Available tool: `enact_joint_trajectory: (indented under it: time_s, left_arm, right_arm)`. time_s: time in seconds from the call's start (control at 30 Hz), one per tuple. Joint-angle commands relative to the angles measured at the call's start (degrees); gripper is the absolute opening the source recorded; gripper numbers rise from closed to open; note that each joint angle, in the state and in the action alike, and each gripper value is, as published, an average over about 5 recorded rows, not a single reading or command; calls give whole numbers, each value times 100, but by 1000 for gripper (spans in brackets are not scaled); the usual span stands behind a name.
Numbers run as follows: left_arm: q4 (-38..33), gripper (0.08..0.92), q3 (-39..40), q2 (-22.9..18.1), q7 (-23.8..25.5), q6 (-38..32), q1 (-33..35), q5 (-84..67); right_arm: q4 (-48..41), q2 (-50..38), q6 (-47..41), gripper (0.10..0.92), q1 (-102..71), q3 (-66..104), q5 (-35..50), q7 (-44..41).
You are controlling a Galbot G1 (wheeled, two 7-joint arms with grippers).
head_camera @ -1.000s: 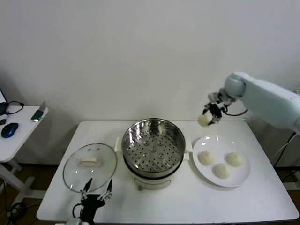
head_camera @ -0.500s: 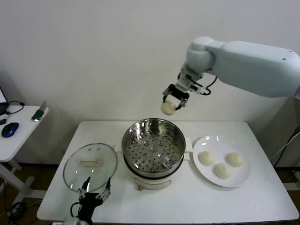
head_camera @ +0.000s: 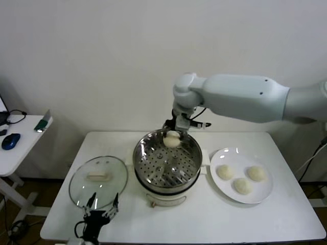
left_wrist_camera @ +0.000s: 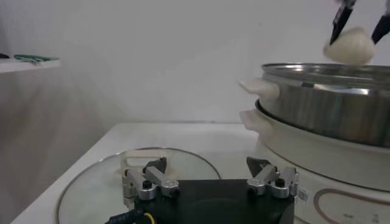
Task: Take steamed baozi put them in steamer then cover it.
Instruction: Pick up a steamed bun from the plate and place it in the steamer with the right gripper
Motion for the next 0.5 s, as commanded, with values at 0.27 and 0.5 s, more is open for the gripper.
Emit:
enact_joint_trajectory:
  time_s: [0.27,0.5]
  left_arm:
    - [38,823,13,-5,-7,-14,-18,26]
    - [51,823,23,-14,-10,-15,-42,26]
  right_arm:
    - [-666,249,170,636,-1012,330,-980,383]
    - [-890,332,229,635,-1126,402,-1047,447]
